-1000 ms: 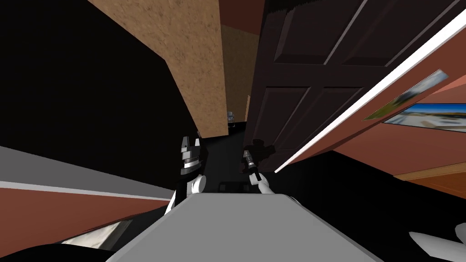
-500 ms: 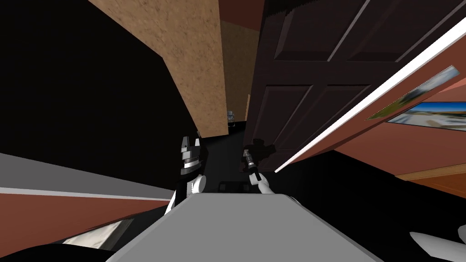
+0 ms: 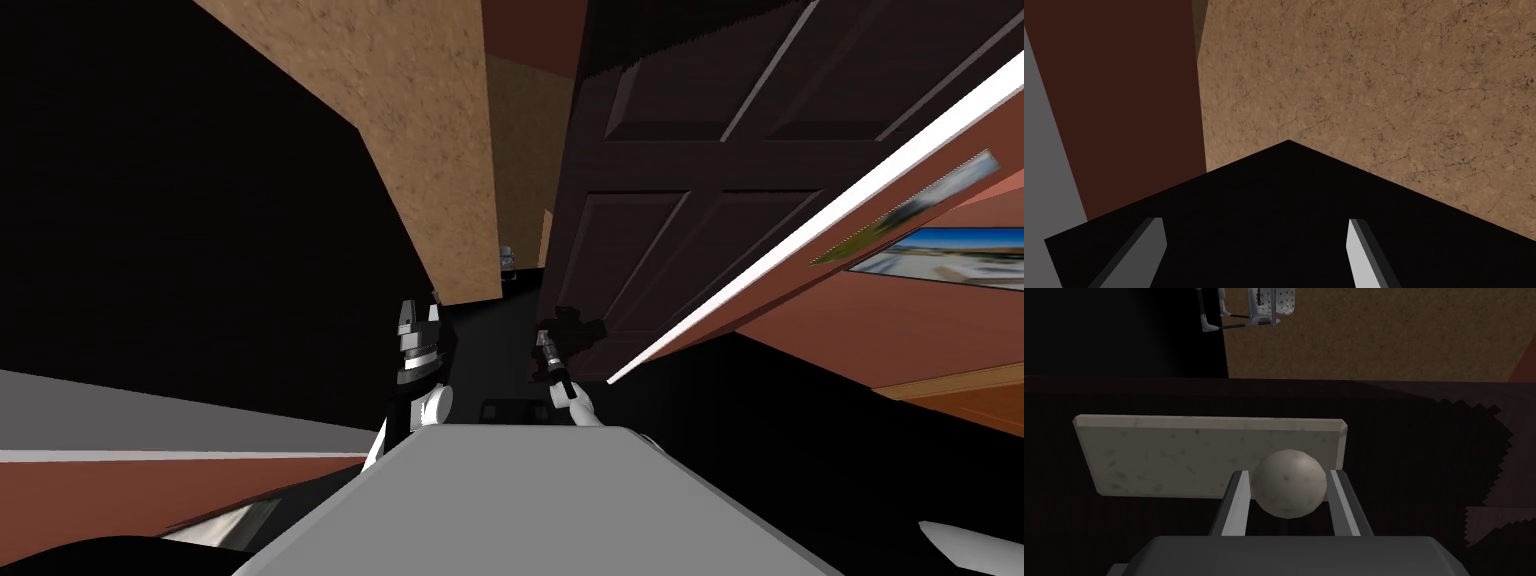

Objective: Push the door open

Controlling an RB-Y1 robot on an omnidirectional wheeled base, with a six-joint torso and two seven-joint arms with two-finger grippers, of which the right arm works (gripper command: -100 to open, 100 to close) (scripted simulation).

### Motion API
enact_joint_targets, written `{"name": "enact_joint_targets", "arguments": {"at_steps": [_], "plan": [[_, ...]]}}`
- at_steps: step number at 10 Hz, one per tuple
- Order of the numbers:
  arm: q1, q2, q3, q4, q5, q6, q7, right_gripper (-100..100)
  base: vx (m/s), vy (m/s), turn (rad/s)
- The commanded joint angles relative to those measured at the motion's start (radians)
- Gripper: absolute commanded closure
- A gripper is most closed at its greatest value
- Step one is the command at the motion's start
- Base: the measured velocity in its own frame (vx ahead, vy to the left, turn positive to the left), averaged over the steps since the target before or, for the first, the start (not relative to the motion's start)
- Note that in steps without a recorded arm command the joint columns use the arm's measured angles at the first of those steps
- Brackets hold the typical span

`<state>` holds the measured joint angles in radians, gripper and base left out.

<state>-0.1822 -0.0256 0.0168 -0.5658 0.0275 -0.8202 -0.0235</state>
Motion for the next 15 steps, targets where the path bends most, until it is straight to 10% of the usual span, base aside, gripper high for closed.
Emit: {"name": "enact_joint_targets", "arguments": {"at_steps": [1,9,10,15], "plan": [[-0.006,-0.02,-0.019,-0.006,-0.01,-0.005,0.004,100,0.172,0.081,-0.015],[-0.006,-0.04,-0.05,-0.006,-0.029,-0.003,0.013,100,0.098,0.026,-0.031],[0.008,-0.038,-0.05,-0.036,-0.032,0.017,0.011,-100,-0.11,0.029,-0.094],[0.011,-0.011,-0.065,-0.047,-0.048,0.025,0.01,-100,-0.236,0.115,-0.073]]}}
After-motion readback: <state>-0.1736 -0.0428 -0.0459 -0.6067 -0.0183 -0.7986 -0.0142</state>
